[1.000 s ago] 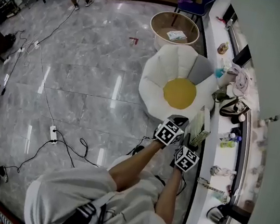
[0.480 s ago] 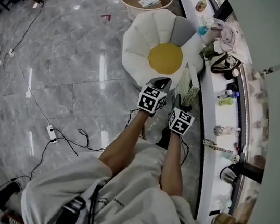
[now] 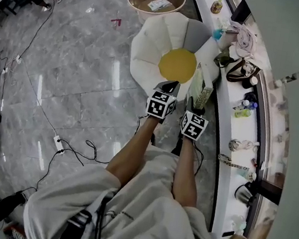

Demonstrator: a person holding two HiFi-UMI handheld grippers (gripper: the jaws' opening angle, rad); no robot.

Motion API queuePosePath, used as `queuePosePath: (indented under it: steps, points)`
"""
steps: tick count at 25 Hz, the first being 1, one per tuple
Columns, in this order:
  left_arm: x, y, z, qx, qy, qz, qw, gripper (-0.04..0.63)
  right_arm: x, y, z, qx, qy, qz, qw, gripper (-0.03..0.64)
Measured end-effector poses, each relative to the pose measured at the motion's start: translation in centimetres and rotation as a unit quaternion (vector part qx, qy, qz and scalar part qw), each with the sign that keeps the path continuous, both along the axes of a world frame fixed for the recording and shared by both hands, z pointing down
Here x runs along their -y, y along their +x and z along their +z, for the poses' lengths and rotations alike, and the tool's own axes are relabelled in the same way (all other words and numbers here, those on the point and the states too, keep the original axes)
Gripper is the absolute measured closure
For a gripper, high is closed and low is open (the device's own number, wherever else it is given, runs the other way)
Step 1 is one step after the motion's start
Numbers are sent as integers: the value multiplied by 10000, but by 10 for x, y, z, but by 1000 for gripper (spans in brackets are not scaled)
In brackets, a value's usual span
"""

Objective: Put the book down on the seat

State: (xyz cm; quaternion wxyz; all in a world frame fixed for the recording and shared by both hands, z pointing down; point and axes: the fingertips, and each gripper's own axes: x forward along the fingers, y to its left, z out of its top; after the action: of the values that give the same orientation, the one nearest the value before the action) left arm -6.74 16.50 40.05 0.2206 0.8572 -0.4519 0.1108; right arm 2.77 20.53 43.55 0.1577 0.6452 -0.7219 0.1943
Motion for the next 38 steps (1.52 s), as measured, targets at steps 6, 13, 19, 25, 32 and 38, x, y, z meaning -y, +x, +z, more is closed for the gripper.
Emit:
queuePosePath:
  steps: [6,13,19,25,32,38]
  points:
    - [38,52,1,347,52,96,9993,586,50,48,-5,267,36,25,9996,459]
    - [90,79,-1,399,104,-214,9989,586,106,80,-9,336,89,-260,9991,459]
    - [132,72,-13,606,212,-530,9965,586,160,76,-13,591,67,-606,9964,459]
    - [159,49,-30,778,382,-1227,9887,586,191,49,-8,510,-28,-1413,9887,459]
    - [173,59,-25,711,416,-1888,9786,586,219,56,2,440,-176,-2052,9776,459]
    - [168,51,-11,736,206,-2343,9692,586,233,59,20,485,-417,-2374,9693,459]
